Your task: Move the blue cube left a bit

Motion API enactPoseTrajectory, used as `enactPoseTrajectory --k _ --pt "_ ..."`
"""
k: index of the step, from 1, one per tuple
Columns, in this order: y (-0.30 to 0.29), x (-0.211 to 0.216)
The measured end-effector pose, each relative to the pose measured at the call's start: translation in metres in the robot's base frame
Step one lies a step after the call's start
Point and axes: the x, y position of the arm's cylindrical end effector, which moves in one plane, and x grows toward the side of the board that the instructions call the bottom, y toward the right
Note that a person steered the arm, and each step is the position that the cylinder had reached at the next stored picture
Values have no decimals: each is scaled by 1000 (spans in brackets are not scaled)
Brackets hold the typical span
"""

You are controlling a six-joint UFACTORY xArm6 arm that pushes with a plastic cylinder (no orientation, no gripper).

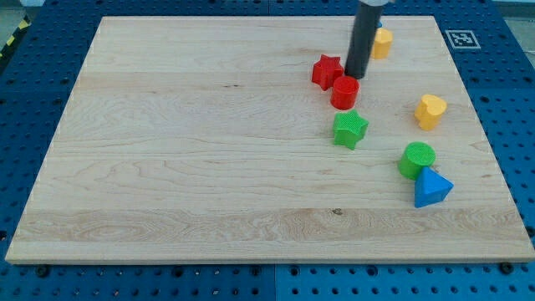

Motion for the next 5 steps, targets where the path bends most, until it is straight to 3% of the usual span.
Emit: enactPoseTrajectory --k 2,5 --pt "86 -1" --pt "81 -104"
